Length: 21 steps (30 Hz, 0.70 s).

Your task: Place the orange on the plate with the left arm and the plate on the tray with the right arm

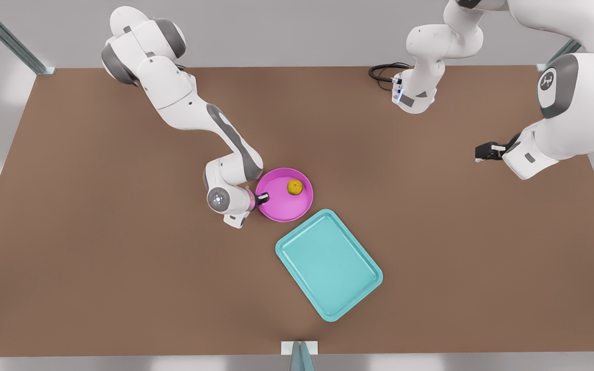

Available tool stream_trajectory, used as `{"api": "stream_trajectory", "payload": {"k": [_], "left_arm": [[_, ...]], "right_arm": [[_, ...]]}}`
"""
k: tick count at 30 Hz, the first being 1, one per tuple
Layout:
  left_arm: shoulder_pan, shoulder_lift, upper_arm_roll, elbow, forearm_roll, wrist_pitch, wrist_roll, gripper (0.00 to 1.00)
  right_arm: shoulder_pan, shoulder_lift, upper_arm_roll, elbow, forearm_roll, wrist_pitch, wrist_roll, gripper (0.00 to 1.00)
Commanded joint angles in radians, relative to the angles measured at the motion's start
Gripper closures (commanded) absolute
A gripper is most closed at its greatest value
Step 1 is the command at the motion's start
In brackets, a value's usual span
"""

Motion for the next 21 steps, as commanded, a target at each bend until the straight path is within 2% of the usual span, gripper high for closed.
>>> {"api": "stream_trajectory", "payload": {"k": [1,11,17,19,21], "left_arm": [[0.0,-0.001,0.0,0.0,0.0,-0.001,0.039,0.0],[0.0,-0.001,0.0,0.0,0.002,0.0,0.039,0.0],[0.0,-0.001,0.0,0.0,0.0,0.0,0.039,0.0],[0.002,-0.001,0.0,0.0,0.0,0.0,0.039,0.0],[0.002,-0.001,0.0,0.0,0.002,0.0,0.039,0.0]], "right_arm": [[-0.002,-0.001,-0.001,0.001,-0.003,-0.001,-0.026,0.77],[-0.039,-0.018,0.007,0.023,-0.001,-0.016,-0.087,0.79],[-0.105,-0.047,0.05,0.027,0.0,-0.022,-0.118,0.79],[-0.157,-0.045,0.102,0.03,0.002,-0.03,-0.124,0.79],[-0.159,-0.039,0.105,0.084,0.075,-0.058,-0.125,0.79]]}}
